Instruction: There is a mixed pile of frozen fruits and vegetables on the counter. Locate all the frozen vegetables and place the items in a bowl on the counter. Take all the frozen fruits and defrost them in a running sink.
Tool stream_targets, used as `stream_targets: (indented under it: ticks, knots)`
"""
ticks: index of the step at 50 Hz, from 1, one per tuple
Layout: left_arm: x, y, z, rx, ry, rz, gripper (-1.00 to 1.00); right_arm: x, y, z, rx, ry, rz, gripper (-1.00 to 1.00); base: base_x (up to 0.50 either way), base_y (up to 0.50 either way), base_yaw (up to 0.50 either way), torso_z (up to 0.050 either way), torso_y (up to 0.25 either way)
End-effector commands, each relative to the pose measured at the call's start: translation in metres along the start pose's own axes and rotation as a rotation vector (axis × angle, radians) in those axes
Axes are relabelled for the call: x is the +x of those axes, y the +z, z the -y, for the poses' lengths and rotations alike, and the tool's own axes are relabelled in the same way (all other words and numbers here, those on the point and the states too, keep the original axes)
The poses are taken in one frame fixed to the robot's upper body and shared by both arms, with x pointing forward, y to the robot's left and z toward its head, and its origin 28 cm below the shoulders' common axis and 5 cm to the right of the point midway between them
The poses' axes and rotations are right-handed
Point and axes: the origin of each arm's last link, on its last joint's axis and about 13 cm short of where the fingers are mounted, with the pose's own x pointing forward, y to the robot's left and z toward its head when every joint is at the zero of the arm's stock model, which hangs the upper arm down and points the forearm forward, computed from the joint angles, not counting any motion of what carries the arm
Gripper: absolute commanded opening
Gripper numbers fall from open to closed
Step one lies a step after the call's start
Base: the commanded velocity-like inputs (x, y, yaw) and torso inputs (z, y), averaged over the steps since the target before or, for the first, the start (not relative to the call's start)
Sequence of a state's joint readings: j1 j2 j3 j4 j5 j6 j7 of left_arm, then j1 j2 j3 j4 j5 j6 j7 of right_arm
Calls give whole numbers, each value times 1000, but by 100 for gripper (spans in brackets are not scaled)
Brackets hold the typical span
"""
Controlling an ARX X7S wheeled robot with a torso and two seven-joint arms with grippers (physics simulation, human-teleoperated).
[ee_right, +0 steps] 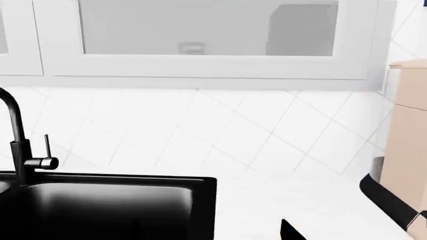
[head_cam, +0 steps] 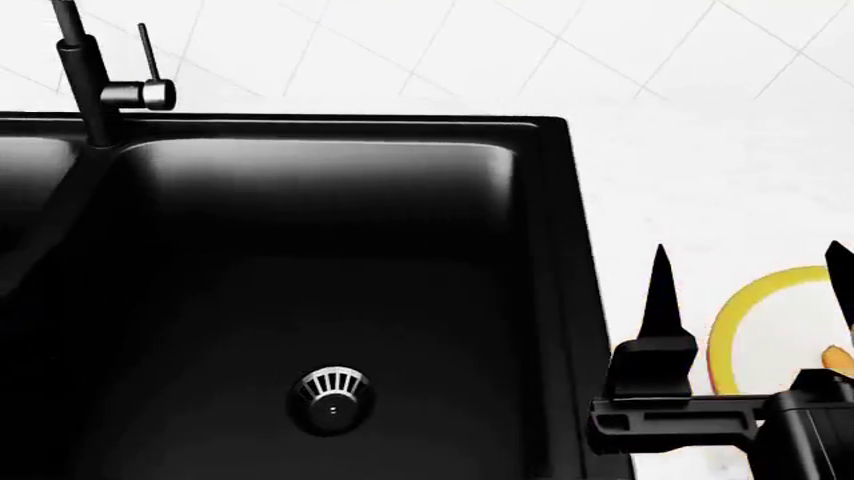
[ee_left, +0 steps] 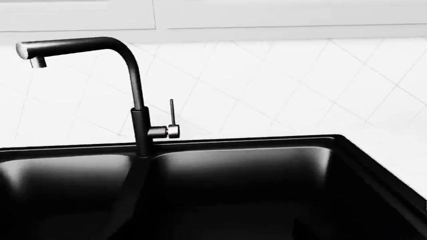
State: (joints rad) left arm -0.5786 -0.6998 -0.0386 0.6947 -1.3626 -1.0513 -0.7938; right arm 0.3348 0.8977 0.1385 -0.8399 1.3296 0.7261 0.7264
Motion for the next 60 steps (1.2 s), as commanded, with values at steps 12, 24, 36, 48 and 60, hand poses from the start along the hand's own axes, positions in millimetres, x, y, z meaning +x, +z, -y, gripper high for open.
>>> stream_targets:
  ticks: [12,24,36,48,60]
  knots:
    - [-3,3,-6,-44,9,45,100,2,6,1,13,3,37,100,0,500,0,0,0]
    - [-1,2,-5,-46,11,44,100,2,5,1,16,2,34,100,0,500,0,0,0]
    - [-1,2,-8,-44,12,46,100,3,4,1,20,4,31,100,0,500,0,0,0]
    - [-1,2,-9,-43,14,49,100,4,4,0,16,11,31,100,0,500,0,0,0]
    - [0,1,-8,-42,15,47,100,4,2,0,23,10,28,100,0,500,0,0,0]
